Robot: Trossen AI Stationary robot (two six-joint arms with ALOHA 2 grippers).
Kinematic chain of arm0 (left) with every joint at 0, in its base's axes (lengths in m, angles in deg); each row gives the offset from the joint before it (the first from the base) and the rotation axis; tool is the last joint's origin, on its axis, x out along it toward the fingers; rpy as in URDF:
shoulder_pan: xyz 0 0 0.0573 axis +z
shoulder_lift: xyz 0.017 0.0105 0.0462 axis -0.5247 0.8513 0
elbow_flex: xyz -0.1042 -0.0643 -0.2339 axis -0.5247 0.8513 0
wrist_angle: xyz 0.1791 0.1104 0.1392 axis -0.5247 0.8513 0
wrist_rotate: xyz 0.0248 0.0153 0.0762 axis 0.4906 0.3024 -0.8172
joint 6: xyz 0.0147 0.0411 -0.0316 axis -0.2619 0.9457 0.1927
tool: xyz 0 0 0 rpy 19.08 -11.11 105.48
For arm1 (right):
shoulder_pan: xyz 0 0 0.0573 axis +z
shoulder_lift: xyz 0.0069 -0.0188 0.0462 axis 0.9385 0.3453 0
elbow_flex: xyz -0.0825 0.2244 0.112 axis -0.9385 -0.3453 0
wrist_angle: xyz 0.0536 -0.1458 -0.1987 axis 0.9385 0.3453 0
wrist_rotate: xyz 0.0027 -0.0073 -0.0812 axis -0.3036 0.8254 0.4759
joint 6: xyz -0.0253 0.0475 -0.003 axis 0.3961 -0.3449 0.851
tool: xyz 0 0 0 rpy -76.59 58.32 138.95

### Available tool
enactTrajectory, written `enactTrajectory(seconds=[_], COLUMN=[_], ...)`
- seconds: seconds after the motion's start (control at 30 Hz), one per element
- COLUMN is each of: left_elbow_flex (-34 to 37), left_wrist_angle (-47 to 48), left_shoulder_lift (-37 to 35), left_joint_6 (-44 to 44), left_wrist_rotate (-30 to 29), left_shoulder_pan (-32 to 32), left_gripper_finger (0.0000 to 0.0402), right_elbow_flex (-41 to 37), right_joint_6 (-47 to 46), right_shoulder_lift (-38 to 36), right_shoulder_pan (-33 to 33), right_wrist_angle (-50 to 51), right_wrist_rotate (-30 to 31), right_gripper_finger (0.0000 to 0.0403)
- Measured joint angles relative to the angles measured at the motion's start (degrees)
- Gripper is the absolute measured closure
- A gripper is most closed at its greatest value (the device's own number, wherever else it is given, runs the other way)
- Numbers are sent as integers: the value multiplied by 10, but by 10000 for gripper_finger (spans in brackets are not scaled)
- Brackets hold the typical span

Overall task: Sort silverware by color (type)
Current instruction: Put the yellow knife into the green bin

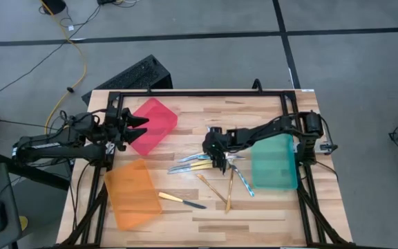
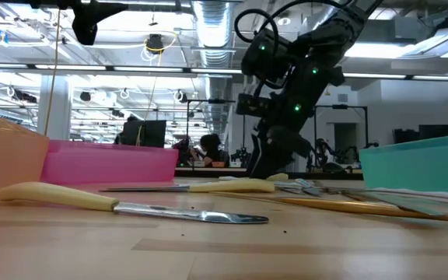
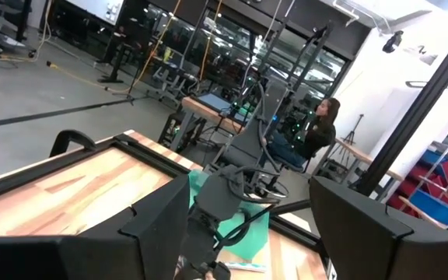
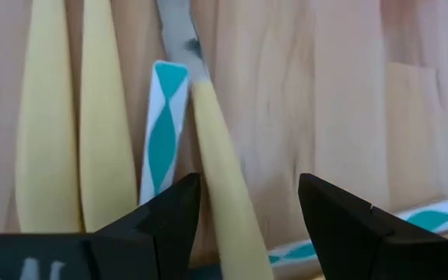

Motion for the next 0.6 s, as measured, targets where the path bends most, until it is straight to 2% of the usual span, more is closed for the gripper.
enactTrajectory(seconds=[0.2, 0.6], left_elbow_flex=[0, 0], left_wrist_angle=[0, -1], left_shoulder_lift=[0, 0], left_joint_6=[0, 0], left_wrist_rotate=[-1, -1], left_shoulder_pan=[0, 0], left_gripper_finger=[155, 155], right_elbow_flex=[0, 1], right_joint_6=[-2, -4], right_shoulder_lift=[0, 23], right_shoulder_pan=[-5, -10], right_wrist_angle=[3, 17], right_wrist_rotate=[0, 0], right_gripper_finger=[165, 221])
